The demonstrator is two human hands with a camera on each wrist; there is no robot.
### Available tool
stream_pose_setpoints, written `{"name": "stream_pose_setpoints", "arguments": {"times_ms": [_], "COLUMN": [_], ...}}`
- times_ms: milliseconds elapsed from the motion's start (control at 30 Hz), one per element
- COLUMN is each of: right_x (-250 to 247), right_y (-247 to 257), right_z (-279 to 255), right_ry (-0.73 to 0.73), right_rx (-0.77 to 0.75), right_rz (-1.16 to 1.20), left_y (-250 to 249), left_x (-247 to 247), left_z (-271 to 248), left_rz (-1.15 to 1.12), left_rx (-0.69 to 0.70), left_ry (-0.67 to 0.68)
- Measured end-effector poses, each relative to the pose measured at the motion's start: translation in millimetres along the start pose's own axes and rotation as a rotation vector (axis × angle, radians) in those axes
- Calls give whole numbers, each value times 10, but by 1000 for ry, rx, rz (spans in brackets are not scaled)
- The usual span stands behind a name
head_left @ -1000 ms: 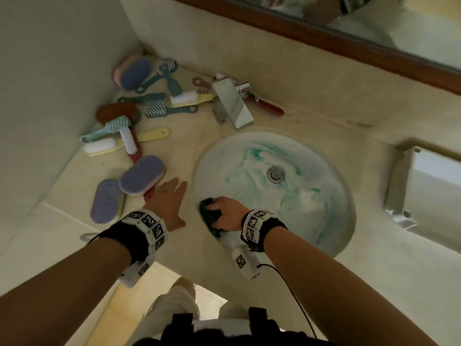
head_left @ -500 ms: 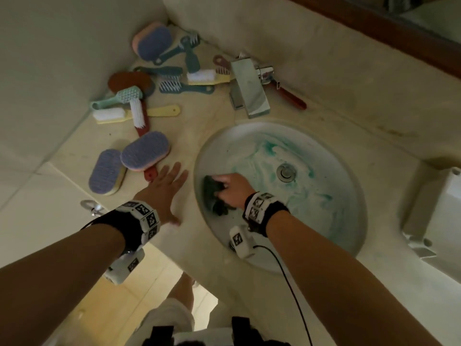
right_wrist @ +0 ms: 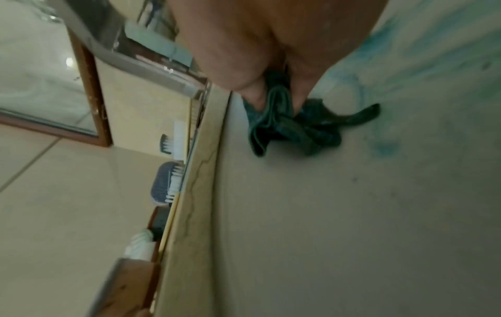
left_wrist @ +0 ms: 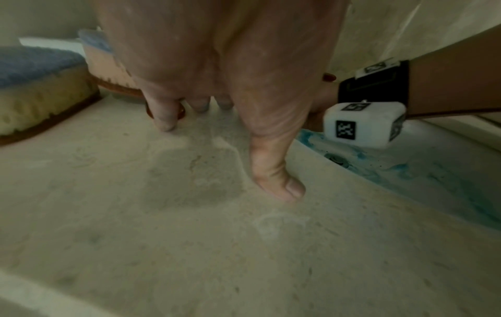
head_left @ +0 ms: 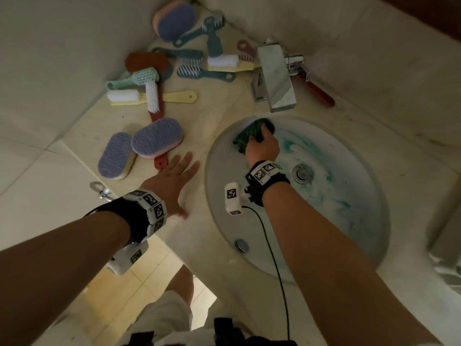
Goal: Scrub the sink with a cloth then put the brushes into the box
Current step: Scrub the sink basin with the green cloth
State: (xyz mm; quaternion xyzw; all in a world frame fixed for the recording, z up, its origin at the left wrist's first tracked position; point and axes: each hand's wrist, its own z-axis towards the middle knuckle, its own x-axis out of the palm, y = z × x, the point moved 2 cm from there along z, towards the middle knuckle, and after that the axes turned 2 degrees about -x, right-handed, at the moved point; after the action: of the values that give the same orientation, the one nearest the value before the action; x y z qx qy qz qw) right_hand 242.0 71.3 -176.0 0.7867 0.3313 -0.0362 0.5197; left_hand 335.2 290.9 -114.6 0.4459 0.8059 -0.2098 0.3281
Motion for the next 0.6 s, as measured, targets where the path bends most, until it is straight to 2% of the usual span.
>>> {"name": "stream_pose_setpoints", "arguments": {"times_ms": [100, 267, 467, 600], "right_x": [209, 343, 259, 381], "right_y": [8, -111, -60, -74], "right_z": [-112, -326, -91, -268], "right_ry": [38, 156, 0, 94], "right_rx": [16, -80, 19, -40], "right_rz": [0, -16, 18, 52], "left_y": [7, 10, -18, 0], "left_x": [-3, 9, -3, -14], "left_z": [0, -11, -14, -23], "left_rz": [1, 10, 7, 24], "left_rx": [-12, -12, -17, -17], "left_ry": [-5, -1, 8, 7]}}
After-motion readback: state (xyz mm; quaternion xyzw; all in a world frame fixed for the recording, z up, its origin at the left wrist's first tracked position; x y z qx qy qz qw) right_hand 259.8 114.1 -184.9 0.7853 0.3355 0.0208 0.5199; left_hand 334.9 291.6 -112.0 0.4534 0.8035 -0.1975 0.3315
